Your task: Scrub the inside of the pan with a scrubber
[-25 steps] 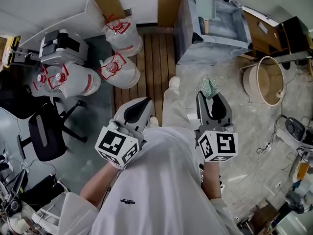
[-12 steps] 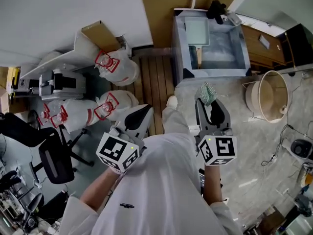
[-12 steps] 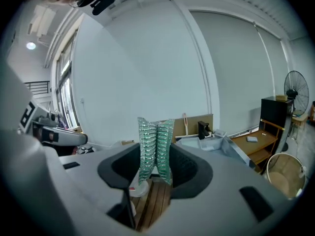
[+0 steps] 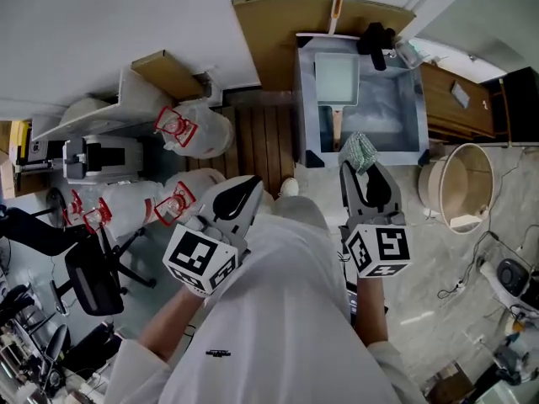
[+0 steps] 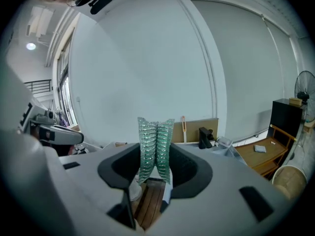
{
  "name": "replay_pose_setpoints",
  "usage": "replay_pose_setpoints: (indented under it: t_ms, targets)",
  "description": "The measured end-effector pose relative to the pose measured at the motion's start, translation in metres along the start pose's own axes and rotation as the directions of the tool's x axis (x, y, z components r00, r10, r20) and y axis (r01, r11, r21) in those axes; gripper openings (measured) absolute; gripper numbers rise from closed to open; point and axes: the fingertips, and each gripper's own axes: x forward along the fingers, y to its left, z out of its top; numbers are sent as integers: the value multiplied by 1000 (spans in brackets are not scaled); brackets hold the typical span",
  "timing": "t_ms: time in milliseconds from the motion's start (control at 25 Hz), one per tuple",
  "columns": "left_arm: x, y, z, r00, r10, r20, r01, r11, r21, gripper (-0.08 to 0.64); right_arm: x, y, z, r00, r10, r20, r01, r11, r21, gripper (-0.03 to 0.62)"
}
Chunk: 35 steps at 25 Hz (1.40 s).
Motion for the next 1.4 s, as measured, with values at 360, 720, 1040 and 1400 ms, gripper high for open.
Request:
replay_pose_setpoints:
  t_ms: [360,720,1040,1400]
  targets:
    - [48,16,12,999,-32,-24,32,999,-25,5,46,-21,24,1000,1,0,-1,1000,-23,163]
    - [106,46,14,992,-84,-89,80,996,-49,5,91,-45,23,999,-30,-46,27,998,-56,161]
    - [172,79,13,983,-128,-135,127,992,-16,5,143,-71,12,992,-31,-122,-6,956,-292,155]
    - [257,116,-11,964,-167,-208,169,986,-6,5,226,-103,-27,962,-66,-264,-130,741,-659,153]
